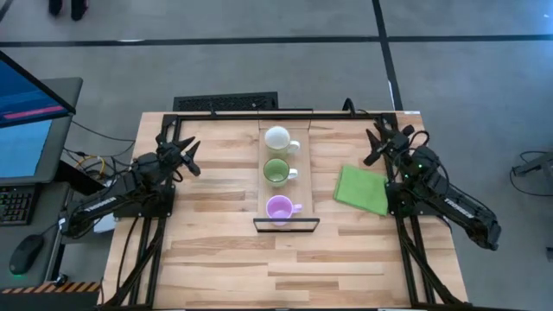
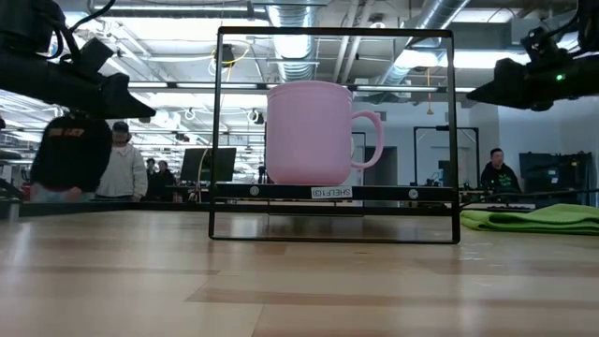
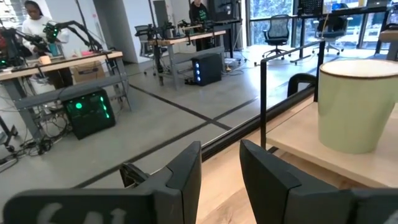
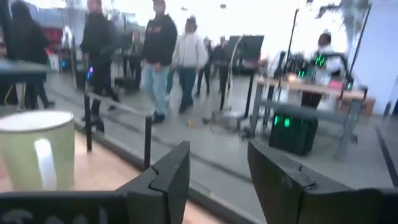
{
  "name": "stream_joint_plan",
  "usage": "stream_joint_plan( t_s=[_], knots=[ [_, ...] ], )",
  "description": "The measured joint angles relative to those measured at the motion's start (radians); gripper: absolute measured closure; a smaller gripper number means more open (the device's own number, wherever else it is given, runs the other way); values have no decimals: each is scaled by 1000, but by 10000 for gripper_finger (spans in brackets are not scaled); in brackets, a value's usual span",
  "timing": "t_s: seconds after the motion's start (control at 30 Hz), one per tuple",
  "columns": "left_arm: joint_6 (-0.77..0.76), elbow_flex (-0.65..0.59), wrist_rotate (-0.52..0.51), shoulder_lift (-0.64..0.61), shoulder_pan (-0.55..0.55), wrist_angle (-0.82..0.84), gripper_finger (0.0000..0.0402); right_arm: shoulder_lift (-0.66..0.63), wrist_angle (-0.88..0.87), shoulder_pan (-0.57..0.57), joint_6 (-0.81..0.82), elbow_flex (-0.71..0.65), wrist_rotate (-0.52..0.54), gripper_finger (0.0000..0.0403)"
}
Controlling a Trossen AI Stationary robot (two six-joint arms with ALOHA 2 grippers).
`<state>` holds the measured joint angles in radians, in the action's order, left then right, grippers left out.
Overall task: Stack small to large cups/mugs on shelf
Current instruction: Return to Home Position
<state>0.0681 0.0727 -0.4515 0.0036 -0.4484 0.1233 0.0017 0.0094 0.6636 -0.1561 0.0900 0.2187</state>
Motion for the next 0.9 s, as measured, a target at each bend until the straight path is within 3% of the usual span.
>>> stream_joint_plan(
  t_s=[0.13, 0.77, 0.9],
  knots=[
    [-3, 0, 0, 0, 0, -1, 299, 0, 109, 0, -9, -71, -1, 219],
    [7, -3, 7, 0, 0, -10, 299, 0, 44, 0, -1, -84, -4, 219],
    [17, -13, 56, 0, 0, -54, 299, 0, 38, 0, 7, -84, -4, 219]
  ],
)
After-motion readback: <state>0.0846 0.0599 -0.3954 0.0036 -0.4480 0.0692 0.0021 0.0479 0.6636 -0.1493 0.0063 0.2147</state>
